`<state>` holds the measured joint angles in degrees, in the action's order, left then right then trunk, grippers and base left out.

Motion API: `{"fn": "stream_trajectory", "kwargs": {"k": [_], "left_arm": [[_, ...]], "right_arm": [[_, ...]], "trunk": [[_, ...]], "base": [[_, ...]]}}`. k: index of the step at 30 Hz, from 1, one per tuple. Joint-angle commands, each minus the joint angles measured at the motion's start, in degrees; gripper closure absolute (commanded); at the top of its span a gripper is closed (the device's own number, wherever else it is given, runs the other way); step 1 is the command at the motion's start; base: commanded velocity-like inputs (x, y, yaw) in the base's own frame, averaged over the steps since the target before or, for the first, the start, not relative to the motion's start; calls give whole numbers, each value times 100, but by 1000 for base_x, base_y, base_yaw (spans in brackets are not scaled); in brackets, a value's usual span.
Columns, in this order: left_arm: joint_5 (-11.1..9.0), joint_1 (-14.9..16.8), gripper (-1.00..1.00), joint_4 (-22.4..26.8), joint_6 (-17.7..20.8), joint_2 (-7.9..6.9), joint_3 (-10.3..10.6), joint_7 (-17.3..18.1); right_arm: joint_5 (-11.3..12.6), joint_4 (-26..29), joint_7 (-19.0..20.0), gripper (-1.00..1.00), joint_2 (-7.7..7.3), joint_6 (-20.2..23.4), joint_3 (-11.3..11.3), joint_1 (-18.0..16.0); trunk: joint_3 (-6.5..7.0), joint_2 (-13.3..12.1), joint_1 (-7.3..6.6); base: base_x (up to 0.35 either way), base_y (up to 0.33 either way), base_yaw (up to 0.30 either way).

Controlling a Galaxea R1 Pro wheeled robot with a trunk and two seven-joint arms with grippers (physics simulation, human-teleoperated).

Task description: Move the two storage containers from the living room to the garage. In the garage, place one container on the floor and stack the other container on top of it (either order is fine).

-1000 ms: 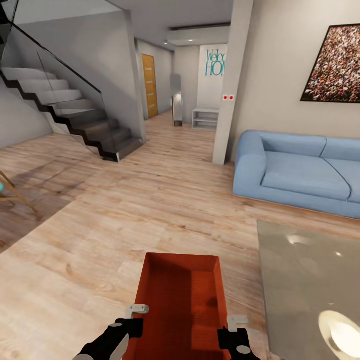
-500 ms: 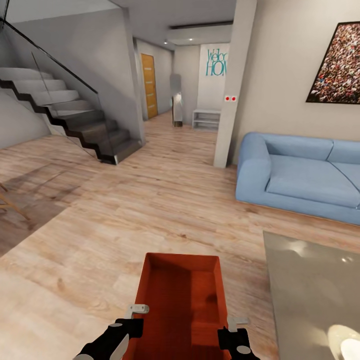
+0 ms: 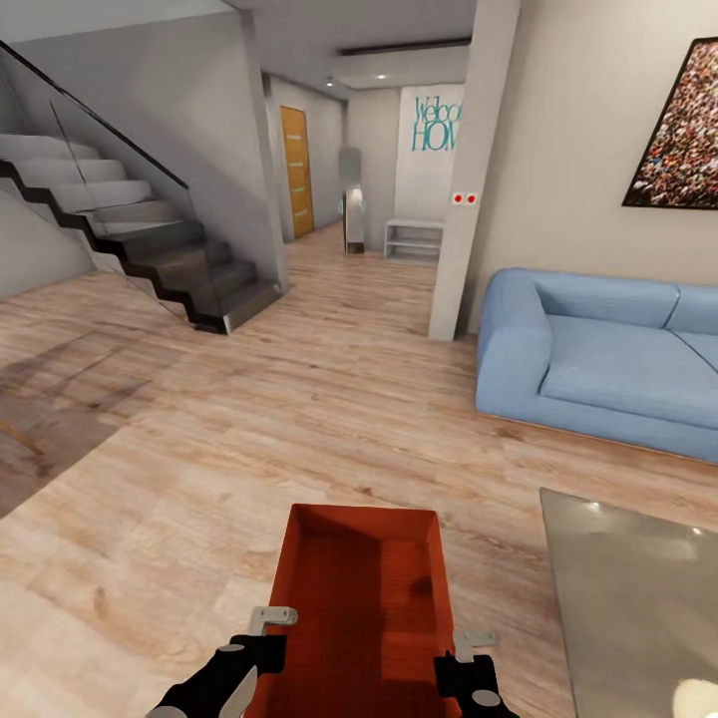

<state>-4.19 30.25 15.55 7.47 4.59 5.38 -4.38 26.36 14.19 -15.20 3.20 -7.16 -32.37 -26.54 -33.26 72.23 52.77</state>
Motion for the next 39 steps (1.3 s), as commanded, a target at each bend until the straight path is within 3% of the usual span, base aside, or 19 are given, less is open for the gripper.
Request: {"fn": "stream_trajectory", "kwargs": {"k": [1, 32, 39], "left_arm": [[14, -1, 100, -8, 42, -12, -19, -76], [14, -1, 100, -8, 37, -19, -19, -73], [14, -1, 100, -8, 40, -20, -19, -76]], "right_arm": [[-61, 13, -44, 100, -83, -52, 108, -9], [-61, 13, -44, 100, -83, -53, 108, -9], [-61, 13, -44, 100, -83, -40, 108, -9]], "trunk": [[-5, 2, 3], [-5, 2, 3], [-5, 2, 3]], "base": [[323, 0, 0], [323, 0, 0], [323, 0, 194]]}}
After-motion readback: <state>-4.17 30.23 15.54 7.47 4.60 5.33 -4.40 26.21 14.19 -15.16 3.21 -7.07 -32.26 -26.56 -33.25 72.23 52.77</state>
